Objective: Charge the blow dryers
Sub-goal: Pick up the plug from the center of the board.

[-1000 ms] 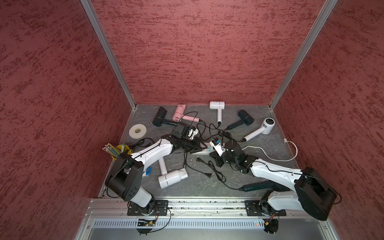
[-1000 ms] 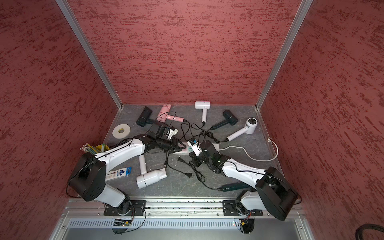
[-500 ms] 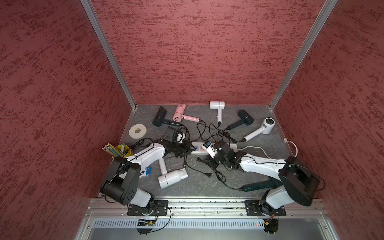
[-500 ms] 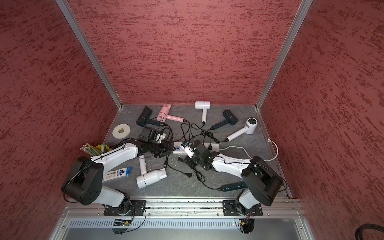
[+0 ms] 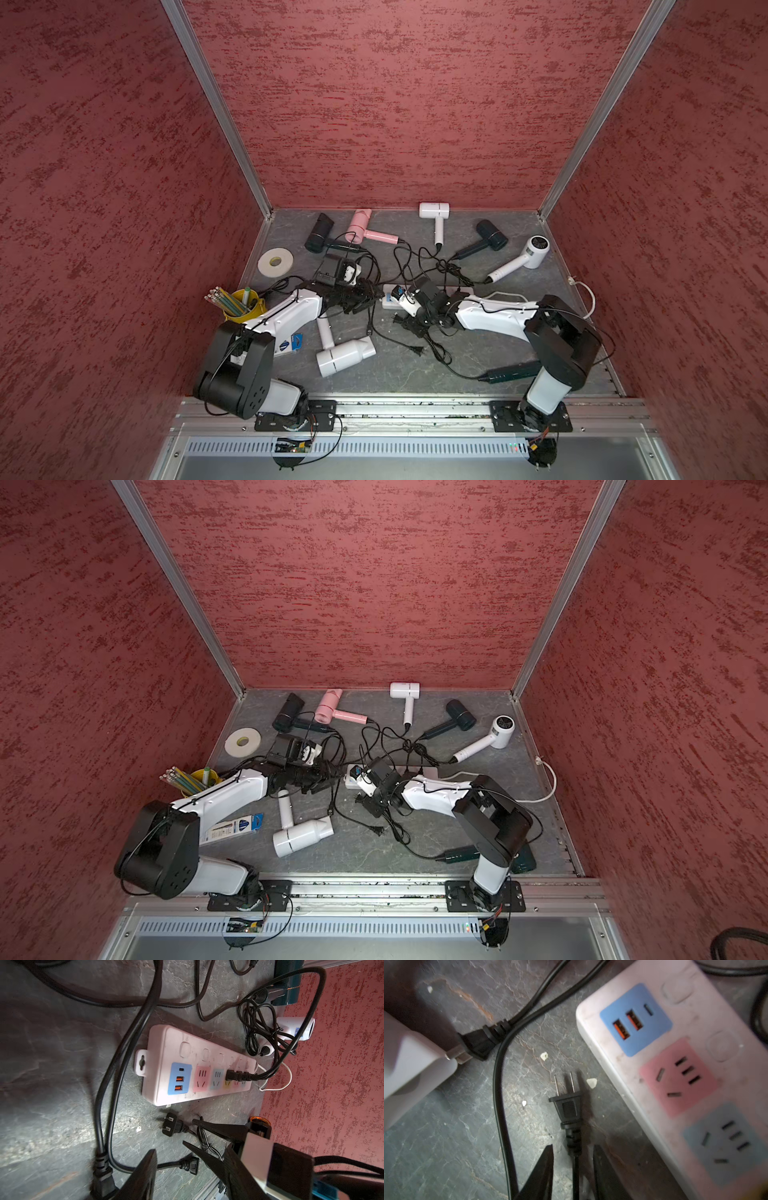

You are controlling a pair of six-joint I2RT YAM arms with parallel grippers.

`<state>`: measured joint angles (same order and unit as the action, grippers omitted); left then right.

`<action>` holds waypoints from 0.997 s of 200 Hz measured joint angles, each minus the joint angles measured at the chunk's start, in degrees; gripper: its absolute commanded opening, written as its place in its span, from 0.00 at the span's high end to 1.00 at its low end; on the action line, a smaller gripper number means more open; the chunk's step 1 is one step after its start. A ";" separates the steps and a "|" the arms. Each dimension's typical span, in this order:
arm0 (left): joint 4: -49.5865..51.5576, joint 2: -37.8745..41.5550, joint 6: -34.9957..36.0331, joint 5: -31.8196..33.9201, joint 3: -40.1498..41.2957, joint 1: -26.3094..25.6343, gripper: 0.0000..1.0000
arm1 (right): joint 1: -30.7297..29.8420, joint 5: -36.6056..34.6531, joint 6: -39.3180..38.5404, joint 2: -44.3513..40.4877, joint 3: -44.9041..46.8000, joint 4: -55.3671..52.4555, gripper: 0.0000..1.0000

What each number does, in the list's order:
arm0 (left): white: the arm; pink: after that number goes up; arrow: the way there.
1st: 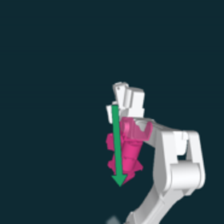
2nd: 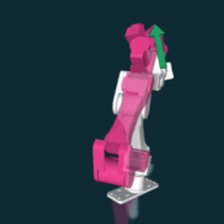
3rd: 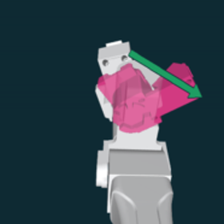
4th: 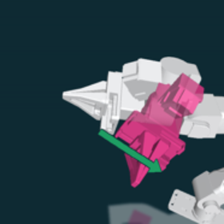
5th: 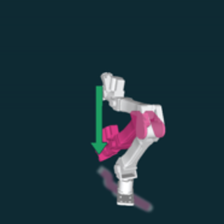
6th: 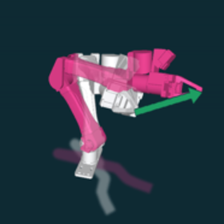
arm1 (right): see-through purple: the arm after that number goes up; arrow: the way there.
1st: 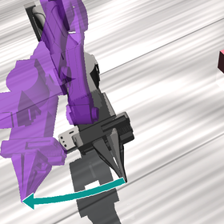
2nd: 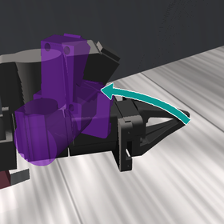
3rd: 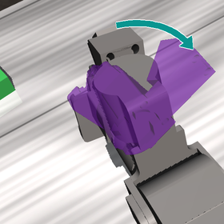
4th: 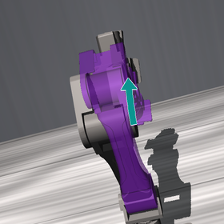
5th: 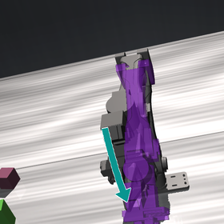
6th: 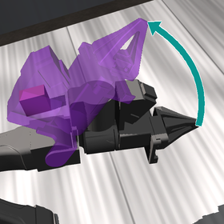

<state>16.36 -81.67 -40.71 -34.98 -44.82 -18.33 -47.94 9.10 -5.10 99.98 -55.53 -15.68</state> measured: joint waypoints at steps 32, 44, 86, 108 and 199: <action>-0.50 0.00 0.00 -0.61 0.02 0.35 0.46 | -0.26 -1.46 -0.76 2.40 -2.25 -2.16 0.66; -0.61 0.00 0.02 -0.76 0.02 0.42 0.46 | -0.31 -1.90 -1.01 2.99 -2.97 -2.78 0.67; -0.92 -0.02 0.02 -1.07 0.07 0.79 0.46 | -0.35 -2.86 -1.75 4.52 -4.94 -4.20 0.75; -0.98 -0.02 0.02 -1.14 0.15 1.03 0.46 | -0.48 -3.15 -1.97 5.01 -5.57 -4.37 0.77; -1.01 -0.02 0.04 -1.20 0.50 1.40 0.46 | -1.38 -3.50 -2.47 5.46 -6.03 -3.87 0.99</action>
<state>15.35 -81.69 -40.66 -36.18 -44.31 -16.93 -49.32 5.61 -7.57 105.45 -61.56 -19.55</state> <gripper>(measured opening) 0.537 0.072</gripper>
